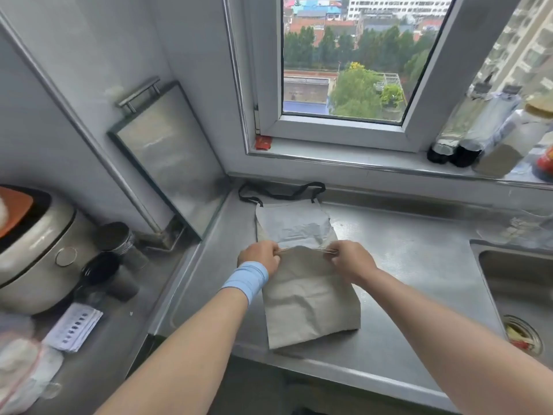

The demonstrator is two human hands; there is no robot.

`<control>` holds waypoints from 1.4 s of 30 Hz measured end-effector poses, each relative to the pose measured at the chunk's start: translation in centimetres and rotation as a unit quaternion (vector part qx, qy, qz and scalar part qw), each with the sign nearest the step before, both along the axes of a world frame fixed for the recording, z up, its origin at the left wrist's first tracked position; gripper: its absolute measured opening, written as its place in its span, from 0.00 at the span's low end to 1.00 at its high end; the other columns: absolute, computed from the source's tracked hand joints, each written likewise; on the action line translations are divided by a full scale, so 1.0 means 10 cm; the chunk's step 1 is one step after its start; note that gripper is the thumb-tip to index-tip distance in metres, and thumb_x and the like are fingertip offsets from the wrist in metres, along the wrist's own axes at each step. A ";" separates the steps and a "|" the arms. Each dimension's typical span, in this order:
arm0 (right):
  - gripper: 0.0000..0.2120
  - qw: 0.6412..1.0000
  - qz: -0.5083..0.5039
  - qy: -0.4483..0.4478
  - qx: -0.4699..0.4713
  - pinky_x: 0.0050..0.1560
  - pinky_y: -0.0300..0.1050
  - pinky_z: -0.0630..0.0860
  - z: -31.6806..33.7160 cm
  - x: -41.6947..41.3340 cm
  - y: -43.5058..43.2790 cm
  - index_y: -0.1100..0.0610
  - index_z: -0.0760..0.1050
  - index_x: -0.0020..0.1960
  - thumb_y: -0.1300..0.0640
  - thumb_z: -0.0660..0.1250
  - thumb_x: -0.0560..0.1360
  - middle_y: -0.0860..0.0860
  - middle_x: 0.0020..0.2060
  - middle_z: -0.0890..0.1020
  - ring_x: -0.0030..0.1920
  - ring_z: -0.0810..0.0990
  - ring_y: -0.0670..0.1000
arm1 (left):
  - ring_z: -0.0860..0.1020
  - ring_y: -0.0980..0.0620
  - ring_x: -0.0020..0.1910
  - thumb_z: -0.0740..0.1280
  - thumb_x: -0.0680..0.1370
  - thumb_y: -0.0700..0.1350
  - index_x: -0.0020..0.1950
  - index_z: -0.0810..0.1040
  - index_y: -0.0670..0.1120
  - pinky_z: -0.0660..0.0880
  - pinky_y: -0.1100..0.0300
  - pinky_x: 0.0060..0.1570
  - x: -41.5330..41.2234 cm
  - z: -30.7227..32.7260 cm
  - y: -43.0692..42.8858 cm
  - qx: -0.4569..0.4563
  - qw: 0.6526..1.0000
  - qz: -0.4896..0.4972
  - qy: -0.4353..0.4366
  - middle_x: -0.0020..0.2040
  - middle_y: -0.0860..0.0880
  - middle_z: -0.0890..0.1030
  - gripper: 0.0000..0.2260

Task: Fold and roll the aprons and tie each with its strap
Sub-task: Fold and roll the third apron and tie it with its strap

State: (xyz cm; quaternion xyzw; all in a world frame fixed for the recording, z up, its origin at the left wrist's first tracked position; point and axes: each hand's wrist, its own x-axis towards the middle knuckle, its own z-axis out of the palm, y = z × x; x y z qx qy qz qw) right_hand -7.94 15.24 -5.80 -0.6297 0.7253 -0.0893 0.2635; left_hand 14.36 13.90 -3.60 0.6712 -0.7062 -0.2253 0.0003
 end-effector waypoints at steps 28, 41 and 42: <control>0.30 0.935 0.292 0.196 -0.057 0.77 0.54 0.47 -1.04 0.01 -0.25 0.55 0.53 0.80 0.56 0.42 0.78 0.59 0.79 0.52 0.79 0.49 0.60 | 0.55 0.44 0.75 0.63 0.78 0.47 0.76 0.58 0.51 0.57 0.50 0.71 -0.15 -1.04 -0.41 0.019 0.975 -0.179 -0.133 0.77 0.48 0.56 0.27; 0.25 0.834 0.468 0.292 -0.022 0.42 0.53 0.75 -0.69 0.03 0.41 0.54 0.69 0.61 0.37 0.56 0.75 0.53 0.57 0.72 0.50 0.76 0.58 | 0.65 0.44 0.67 0.65 0.75 0.59 0.74 0.61 0.53 0.67 0.50 0.66 0.05 -0.95 0.46 0.041 0.977 -0.202 -0.055 0.67 0.48 0.68 0.30; 0.21 0.818 0.479 0.318 -0.032 0.40 0.52 0.75 -0.69 0.03 0.42 0.55 0.71 0.59 0.42 0.56 0.77 0.54 0.55 0.73 0.48 0.77 0.58 | 0.65 0.44 0.68 0.65 0.74 0.60 0.75 0.59 0.54 0.66 0.50 0.66 0.03 -0.95 0.48 0.043 0.976 -0.207 -0.058 0.68 0.48 0.67 0.32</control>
